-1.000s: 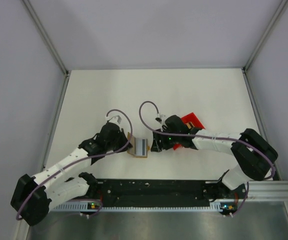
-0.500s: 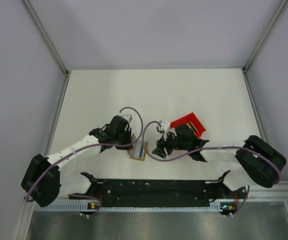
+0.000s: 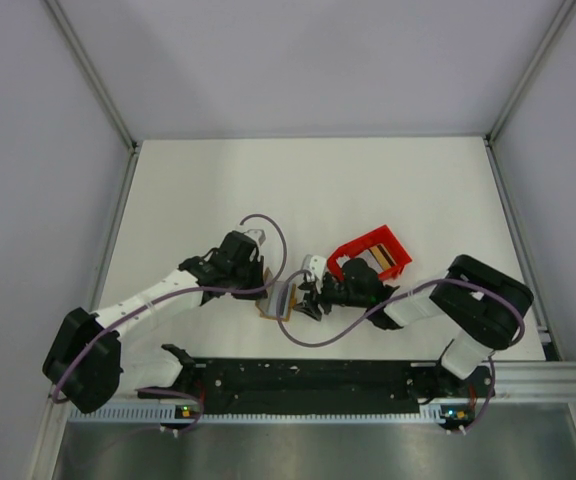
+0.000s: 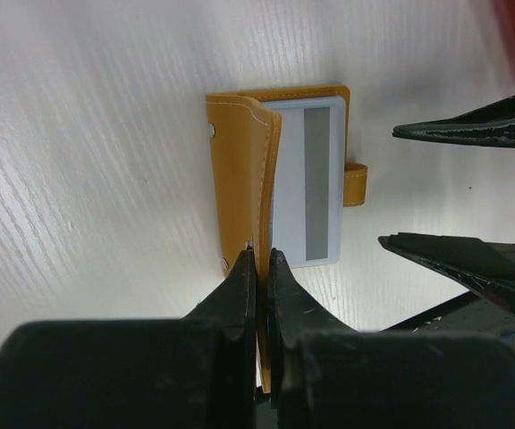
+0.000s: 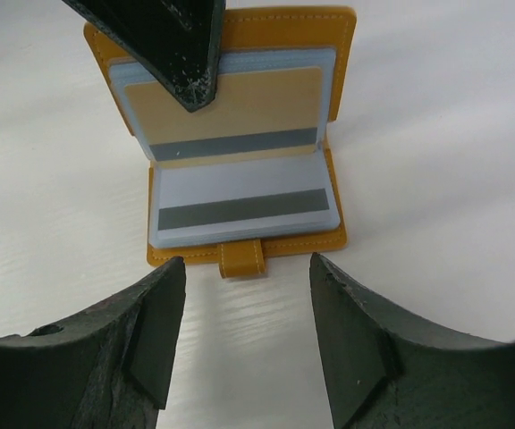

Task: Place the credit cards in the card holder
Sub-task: Close the card holder at the center of the board.

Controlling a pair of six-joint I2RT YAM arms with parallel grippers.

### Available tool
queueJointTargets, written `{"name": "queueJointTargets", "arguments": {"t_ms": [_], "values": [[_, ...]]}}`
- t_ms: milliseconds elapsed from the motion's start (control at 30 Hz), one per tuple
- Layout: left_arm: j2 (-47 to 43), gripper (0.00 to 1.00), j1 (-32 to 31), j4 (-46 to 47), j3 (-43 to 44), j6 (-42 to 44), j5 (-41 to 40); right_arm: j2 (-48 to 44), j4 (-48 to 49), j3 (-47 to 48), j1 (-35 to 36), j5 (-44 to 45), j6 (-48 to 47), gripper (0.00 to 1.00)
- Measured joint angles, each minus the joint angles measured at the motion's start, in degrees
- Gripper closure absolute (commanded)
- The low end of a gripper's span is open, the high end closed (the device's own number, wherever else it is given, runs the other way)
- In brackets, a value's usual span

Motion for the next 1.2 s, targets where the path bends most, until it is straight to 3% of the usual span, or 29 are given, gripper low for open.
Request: {"name": "queueJointTargets", "arguments": {"t_ms": [267,867,1200], "values": [[0.00,1.00,0.09,0.92,-0.46,-0.04,0.81,4.87,8.26,-1.31,0.04,-3.08,-4.13,0.44],[-0.15,1.00,0.44,2.14,-1.09,-0.09,2.10,9.90,11.45,-0.96,1.33,-3.63,-6.19,0.46],[-0.15,1.00,0.52,2.60,-1.25,-0.07,2.56,10.10,10.25,0.26,1.38,-1.95,-6.10,0.60]]}}
